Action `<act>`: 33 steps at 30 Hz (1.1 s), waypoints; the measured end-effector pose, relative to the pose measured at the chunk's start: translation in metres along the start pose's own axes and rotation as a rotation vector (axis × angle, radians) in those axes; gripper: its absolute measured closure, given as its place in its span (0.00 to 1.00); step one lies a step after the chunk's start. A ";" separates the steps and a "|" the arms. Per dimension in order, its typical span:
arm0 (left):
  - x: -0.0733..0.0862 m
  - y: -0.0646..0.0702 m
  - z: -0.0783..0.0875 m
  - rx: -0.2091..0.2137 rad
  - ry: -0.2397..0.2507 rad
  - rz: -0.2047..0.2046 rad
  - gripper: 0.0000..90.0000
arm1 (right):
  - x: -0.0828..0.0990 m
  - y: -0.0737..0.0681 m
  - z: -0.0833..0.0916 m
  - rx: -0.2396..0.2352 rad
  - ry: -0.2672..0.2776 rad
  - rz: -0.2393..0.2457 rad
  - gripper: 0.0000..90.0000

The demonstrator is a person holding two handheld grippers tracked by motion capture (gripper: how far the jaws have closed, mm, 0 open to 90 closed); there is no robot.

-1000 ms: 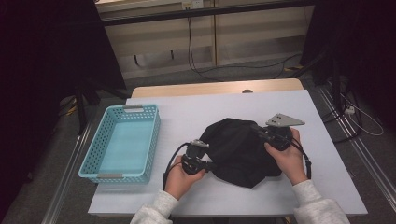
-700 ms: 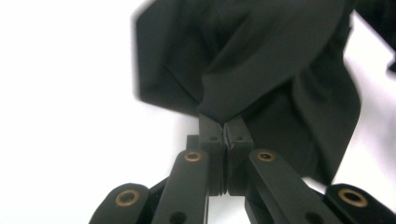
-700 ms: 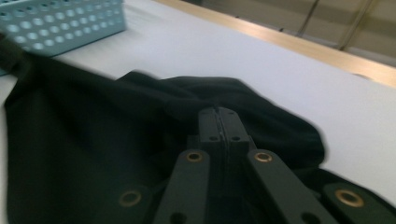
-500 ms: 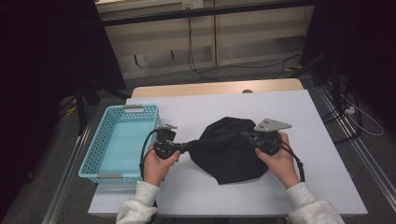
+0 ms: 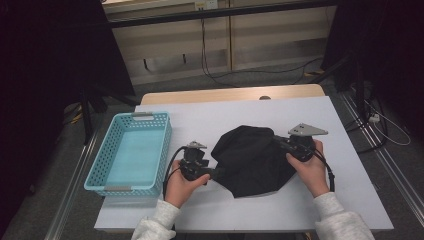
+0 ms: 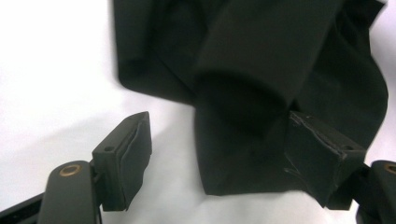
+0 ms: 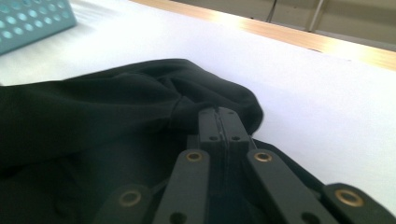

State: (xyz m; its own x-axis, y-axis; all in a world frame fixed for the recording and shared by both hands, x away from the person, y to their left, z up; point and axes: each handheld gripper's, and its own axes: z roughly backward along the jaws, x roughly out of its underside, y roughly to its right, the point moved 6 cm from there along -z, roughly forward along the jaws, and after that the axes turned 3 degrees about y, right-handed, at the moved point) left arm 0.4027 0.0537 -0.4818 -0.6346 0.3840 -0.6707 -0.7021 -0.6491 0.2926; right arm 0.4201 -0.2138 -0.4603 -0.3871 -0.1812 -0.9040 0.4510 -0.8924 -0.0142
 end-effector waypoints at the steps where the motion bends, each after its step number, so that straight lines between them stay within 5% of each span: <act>1: 0.002 0.003 -0.003 0.004 -0.009 -0.001 0.26 | 0.000 0.001 0.000 0.001 -0.001 0.000 0.99; 9: 0.009 0.012 -0.016 0.003 -0.034 -0.035 0.32 | -0.004 0.021 0.012 0.060 0.041 -0.036 0.99; 19: 0.012 0.027 -0.020 0.075 -0.092 -0.025 0.82 | -0.004 0.025 0.018 0.072 0.050 -0.046 0.99; 23: 0.007 0.016 -0.010 0.070 -0.092 0.033 0.97 | -0.004 0.023 0.018 0.057 0.047 -0.042 0.99; 26: -0.004 0.002 0.006 0.065 -0.036 0.082 0.98 | -0.004 0.020 0.018 0.040 0.044 -0.044 0.99; 29: -0.014 -0.014 0.024 0.016 0.017 0.111 0.99 | -0.005 0.011 0.016 -0.001 0.045 -0.051 0.99; 33: -0.021 -0.033 0.042 -0.028 0.066 0.153 0.99 | -0.007 -0.009 0.010 -0.046 0.028 0.001 0.99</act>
State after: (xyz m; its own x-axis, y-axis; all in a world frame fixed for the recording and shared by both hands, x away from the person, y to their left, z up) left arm 0.4255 0.0943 -0.4491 -0.7098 0.2358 -0.6637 -0.5892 -0.7152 0.3760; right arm 0.4109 -0.2084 -0.4500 -0.3645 -0.1697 -0.9156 0.4883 -0.8721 -0.0328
